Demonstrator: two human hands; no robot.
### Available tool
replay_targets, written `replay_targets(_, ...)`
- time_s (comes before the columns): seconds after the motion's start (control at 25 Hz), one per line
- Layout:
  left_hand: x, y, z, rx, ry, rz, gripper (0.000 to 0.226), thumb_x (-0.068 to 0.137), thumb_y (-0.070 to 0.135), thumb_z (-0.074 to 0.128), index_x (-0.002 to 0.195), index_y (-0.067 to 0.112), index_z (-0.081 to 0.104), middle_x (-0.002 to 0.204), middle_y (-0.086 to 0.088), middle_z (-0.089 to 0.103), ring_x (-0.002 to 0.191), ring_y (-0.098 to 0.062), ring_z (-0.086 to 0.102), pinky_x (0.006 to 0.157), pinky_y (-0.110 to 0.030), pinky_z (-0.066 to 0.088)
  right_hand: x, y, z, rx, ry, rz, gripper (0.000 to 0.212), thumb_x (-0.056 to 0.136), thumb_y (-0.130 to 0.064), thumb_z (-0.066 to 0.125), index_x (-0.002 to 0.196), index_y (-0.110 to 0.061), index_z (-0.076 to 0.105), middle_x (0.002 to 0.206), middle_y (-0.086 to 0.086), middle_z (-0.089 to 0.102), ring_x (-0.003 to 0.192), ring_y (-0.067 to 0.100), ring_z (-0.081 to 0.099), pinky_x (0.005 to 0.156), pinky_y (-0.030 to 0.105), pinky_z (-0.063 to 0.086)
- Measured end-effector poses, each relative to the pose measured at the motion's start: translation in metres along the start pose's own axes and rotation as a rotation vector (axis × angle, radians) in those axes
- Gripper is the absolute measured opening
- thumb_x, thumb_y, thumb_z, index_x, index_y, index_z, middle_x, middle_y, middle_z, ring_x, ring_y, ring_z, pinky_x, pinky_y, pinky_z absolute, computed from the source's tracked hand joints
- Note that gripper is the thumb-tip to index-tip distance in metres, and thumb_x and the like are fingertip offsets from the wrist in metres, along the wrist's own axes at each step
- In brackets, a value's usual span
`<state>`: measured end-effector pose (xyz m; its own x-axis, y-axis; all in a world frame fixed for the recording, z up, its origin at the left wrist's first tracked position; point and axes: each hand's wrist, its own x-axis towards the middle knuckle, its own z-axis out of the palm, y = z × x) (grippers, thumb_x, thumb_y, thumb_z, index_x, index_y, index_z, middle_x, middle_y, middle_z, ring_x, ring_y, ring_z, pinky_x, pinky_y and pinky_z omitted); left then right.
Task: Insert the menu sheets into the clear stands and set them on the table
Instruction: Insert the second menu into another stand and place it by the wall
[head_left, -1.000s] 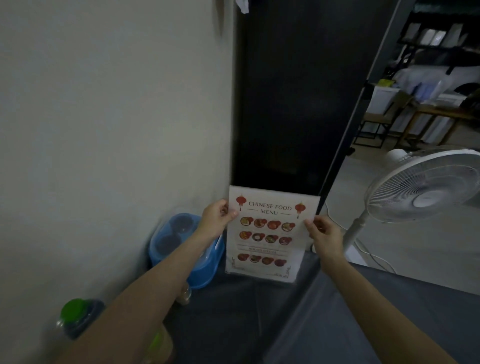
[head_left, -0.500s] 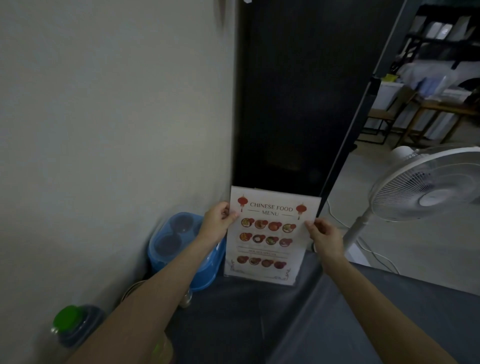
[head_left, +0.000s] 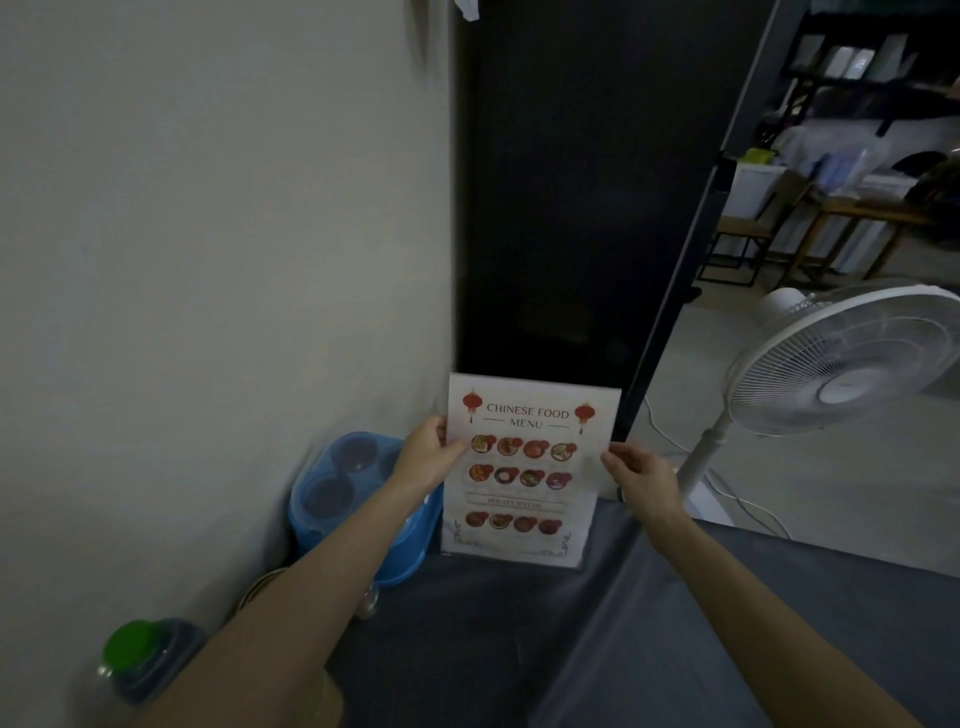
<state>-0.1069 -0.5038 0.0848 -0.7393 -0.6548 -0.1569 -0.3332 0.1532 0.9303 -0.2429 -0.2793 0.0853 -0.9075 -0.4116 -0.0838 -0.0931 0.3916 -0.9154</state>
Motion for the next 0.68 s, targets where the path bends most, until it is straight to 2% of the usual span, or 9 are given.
replay_targets(0.08,-0.005,-0.003,0.0,0.002,0.049,-0.038,0.031,0.091,0.012,0.058,0.121,0.005,0.053,0.116,-0.011,0.065,0.105,-0.024,0.063,0.088,-0.036,0.055,-0.008,0.002,-0.005,-0.089,0.009,-0.015,0.035,0.092,-0.019,0.055,0.124,-0.004,0.055,0.12,0.012,0.064,0.098,0.015,0.055,0.089,0.032,0.046)
replay_targets(0.2,-0.021,-0.004,0.005,0.068,0.181,-0.062,0.025,0.09,0.013,0.058,0.113,0.004,0.053,0.11,-0.013,0.063,0.093,-0.02,0.059,0.076,-0.032,0.051,-0.031,-0.001,-0.01,-0.135,-0.018,-0.009,0.034,0.092,-0.016,0.055,0.124,-0.002,0.054,0.122,0.016,0.063,0.096,0.014,0.053,0.086,0.028,0.043)
replay_targets(0.32,-0.052,-0.007,0.023,0.142,0.254,0.01,0.016,0.091,0.013,0.057,0.105,0.007,0.053,0.108,-0.011,0.063,0.09,-0.019,0.06,0.071,-0.032,0.054,-0.064,-0.004,-0.012,-0.317,-0.141,-0.061,0.037,0.092,-0.019,0.055,0.126,-0.005,0.051,0.127,0.014,0.06,0.109,0.021,0.058,0.086,0.027,0.042)
replay_targets(0.4,-0.076,-0.015,0.042,0.187,0.159,0.063,0.02,0.091,0.017,0.057,0.11,0.01,0.054,0.114,-0.007,0.064,0.097,-0.017,0.063,0.077,-0.033,0.058,-0.085,-0.001,-0.018,-0.387,-0.21,-0.139,0.038,0.092,-0.023,0.055,0.128,-0.01,0.05,0.131,0.01,0.059,0.118,0.022,0.056,0.089,0.026,0.042)
replay_targets(0.48,-0.096,-0.022,0.06,0.328,-0.018,0.097,0.032,0.088,0.026,0.058,0.119,0.018,0.053,0.129,-0.004,0.058,0.116,-0.018,0.059,0.093,-0.04,0.055,-0.102,0.006,-0.023,-0.412,-0.265,-0.183,0.037,0.092,-0.026,0.054,0.127,-0.015,0.051,0.131,0.007,0.058,0.117,0.018,0.056,0.09,0.024,0.043)
replay_targets(0.56,-0.119,-0.023,0.081,0.541,-0.194,0.109,0.052,0.086,0.033,0.058,0.135,0.024,0.045,0.147,-0.002,0.042,0.139,-0.022,0.038,0.111,-0.05,0.039,-0.118,0.018,-0.032,-0.526,-0.325,-0.183,0.043,0.093,-0.033,0.05,0.133,-0.016,0.045,0.138,0.006,0.051,0.122,0.019,0.051,0.098,0.03,0.043)
replay_targets(0.68,-0.157,-0.017,0.113,0.809,-0.311,0.084,0.072,0.091,0.042,0.051,0.153,0.017,0.022,0.162,-0.008,0.016,0.151,-0.025,0.013,0.122,-0.048,0.016,-0.142,0.047,-0.053,-0.677,-0.417,-0.114,0.06,0.096,-0.043,0.038,0.144,-0.008,0.03,0.153,0.014,0.03,0.14,0.026,0.032,0.114,0.04,0.029)
